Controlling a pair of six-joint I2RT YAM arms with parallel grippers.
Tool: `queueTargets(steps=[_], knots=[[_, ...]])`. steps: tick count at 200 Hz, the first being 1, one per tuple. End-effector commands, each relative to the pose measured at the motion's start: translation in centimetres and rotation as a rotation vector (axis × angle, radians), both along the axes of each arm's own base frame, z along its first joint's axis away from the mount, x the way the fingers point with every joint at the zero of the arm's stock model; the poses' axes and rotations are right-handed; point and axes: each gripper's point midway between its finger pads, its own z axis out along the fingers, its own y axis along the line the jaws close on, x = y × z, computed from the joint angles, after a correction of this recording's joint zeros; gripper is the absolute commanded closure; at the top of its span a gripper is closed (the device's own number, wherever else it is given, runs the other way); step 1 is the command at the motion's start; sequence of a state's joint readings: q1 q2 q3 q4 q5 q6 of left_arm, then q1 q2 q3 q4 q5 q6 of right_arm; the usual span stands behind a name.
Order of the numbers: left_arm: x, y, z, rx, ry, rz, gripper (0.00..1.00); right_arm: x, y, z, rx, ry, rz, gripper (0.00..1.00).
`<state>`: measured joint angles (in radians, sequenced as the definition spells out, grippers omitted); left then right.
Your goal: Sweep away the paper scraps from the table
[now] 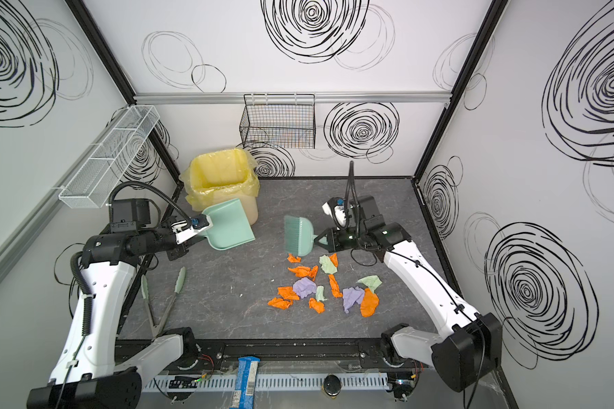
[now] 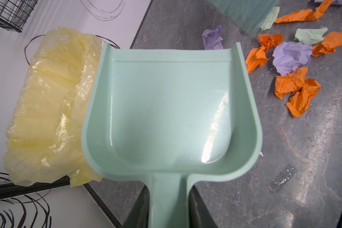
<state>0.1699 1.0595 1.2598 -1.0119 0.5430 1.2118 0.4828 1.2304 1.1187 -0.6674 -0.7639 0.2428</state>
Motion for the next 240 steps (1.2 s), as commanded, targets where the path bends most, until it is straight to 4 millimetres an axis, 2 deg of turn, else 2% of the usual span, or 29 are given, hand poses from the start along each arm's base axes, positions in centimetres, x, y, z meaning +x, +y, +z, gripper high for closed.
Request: queueTargets(steps=[1,20,34,55,68,86,103,137,176,204,217,240], knots=[[0.1,-0.7,0.7,-0.029,-0.033,-0.02,1.0,-6.3,1.8,-3.7,-0.104,0.117,0.244,1.0],[-0.1,-0.7,0.5,-0.024,-0.03,-0.027,1.0,-9.5,3.1,-6.3,-0.212,0.152,0.347,1.0],[-0.2,-0.7,0.2,-0.018,-0.031,-0.03,1.0,-11.6,3.9,-7.5,-0.245,0.176,0.419,1.0],[-0.3,-0.7,-0.2,-0.019,-0.031,-0.033,1.0,-13.6,4.6,-8.6,-0.288,0.204,0.494,1.0],[-0.5,-0.8,-0.5,-0.025,-0.025,-0.038,1.0,-14.1,4.2,-9.9,-0.367,0.217,0.521,1.0],[-0.6,-0.9,-0.9,-0.032,-0.021,-0.04,1.0,-13.1,3.6,-11.6,-0.467,0.214,0.49,1.0],[-0.7,-1.0,-1.3,-0.037,-0.014,-0.042,1.0,-11.2,2.5,-13.0,-0.592,0.204,0.425,1.0],[-0.9,-0.8,-2.2,-0.027,-0.004,-0.042,1.0,-6.2,0.5,-13.3,-0.759,0.166,0.249,1.0],[-0.8,-0.6,-2.6,-0.029,0.004,-0.04,1.0,-2.1,-0.6,-11.7,-0.801,0.089,0.098,1.0],[-0.8,-0.7,-3.0,-0.039,0.013,-0.043,1.0,-0.1,-1.1,-10.1,-0.813,0.031,0.036,1.0],[-0.8,-0.7,-3.1,-0.041,0.016,-0.043,1.0,-0.1,-0.6,-9.0,-0.773,0.017,0.053,1.0],[-0.8,-0.7,-3.2,-0.044,0.019,-0.043,1.0,-1.8,1.7,-6.2,-0.594,0.015,0.142,1.0]])
